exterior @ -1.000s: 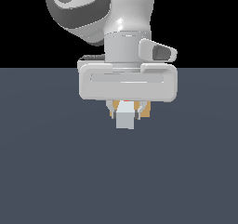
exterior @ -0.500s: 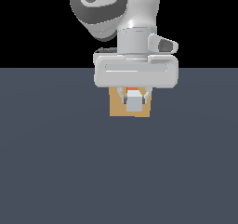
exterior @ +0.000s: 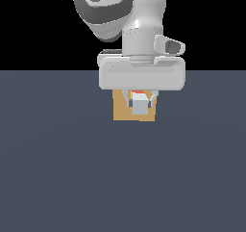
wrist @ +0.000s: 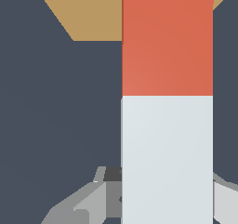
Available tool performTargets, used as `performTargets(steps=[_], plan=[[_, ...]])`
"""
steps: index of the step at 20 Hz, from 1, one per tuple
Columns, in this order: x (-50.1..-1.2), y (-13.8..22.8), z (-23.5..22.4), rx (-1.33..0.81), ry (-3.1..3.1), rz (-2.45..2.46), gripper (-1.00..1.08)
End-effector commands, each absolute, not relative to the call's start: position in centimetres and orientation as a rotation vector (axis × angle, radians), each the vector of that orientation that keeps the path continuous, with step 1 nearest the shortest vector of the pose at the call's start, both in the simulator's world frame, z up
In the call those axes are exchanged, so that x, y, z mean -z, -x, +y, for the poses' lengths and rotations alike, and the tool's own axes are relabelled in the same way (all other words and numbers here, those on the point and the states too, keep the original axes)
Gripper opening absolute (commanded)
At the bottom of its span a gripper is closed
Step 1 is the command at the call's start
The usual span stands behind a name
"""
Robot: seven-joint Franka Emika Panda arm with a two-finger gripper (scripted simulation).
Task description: Insert the peg into the horizontal hole in a box.
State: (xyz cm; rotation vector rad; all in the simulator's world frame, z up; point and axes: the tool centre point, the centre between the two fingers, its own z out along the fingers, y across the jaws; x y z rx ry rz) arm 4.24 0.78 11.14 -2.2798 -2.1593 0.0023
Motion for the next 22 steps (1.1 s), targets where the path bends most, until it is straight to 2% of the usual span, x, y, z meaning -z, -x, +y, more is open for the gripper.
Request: performTargets(steps=[1, 8, 17, 22], plan=[[-11.3, -4.4, 0.8, 0.001, 2.281, -2.161, -1.00], [-11.2, -4.3, 1.9, -0.001, 2.280, -2.160, -1.00], [-11.3, -4.6, 8.2, 0.002, 2.280, -2.161, -1.00], [-11.3, -4.7, 9.8, 0.002, 2.280, -2.161, -1.00]])
